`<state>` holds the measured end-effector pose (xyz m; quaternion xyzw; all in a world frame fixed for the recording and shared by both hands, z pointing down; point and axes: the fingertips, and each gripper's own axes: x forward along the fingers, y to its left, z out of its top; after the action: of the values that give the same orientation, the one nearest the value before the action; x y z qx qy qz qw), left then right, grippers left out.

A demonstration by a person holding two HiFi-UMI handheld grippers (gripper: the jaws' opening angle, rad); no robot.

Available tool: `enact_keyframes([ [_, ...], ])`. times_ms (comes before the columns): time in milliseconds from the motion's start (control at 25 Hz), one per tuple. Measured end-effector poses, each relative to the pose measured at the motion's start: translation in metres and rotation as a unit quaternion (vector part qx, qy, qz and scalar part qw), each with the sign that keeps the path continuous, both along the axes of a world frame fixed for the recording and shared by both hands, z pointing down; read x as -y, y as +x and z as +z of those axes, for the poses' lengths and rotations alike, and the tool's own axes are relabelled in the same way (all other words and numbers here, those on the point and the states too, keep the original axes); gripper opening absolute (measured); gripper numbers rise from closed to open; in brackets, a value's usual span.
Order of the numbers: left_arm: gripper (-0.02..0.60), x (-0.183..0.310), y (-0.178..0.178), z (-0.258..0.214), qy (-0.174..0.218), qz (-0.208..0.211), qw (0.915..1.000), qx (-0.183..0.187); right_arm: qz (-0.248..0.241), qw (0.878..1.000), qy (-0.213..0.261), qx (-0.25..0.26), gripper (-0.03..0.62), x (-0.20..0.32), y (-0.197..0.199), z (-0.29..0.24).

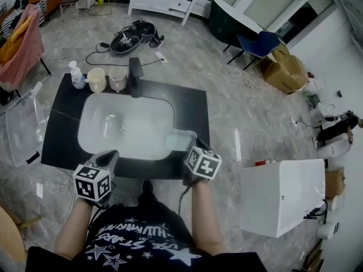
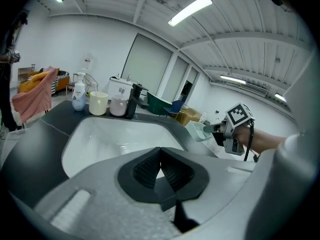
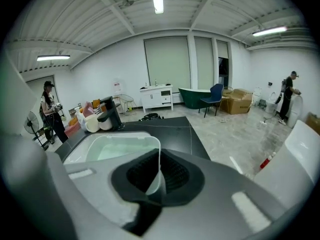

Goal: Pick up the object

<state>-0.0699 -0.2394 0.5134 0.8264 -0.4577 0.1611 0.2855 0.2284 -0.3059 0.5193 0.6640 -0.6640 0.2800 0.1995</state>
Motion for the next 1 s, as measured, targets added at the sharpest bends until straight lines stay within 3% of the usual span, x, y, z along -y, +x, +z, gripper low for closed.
enact_keyframes([
  [560, 0.008, -0.102, -0.053, 0.0, 0.001, 0.058, 0.9982, -0.012, 0.027, 0.999, 0.018, -0.004, 0.011, -0.141, -0.061, -0.019],
  [800, 0.008, -0.13, -0.049, 0.001, -0.005, 0.087, 0.9961, -0.013, 0.048, 0.999, 0.005, -0.003, 0.011, -0.201, -0.064, -0.015],
  [1000, 0.008, -0.138, -0.035, 0.001, -0.005, 0.097, 0.995, -0.021, 0.048, 0.999, 0.0, -0.008, 0.011, -0.219, -0.058, -0.015],
])
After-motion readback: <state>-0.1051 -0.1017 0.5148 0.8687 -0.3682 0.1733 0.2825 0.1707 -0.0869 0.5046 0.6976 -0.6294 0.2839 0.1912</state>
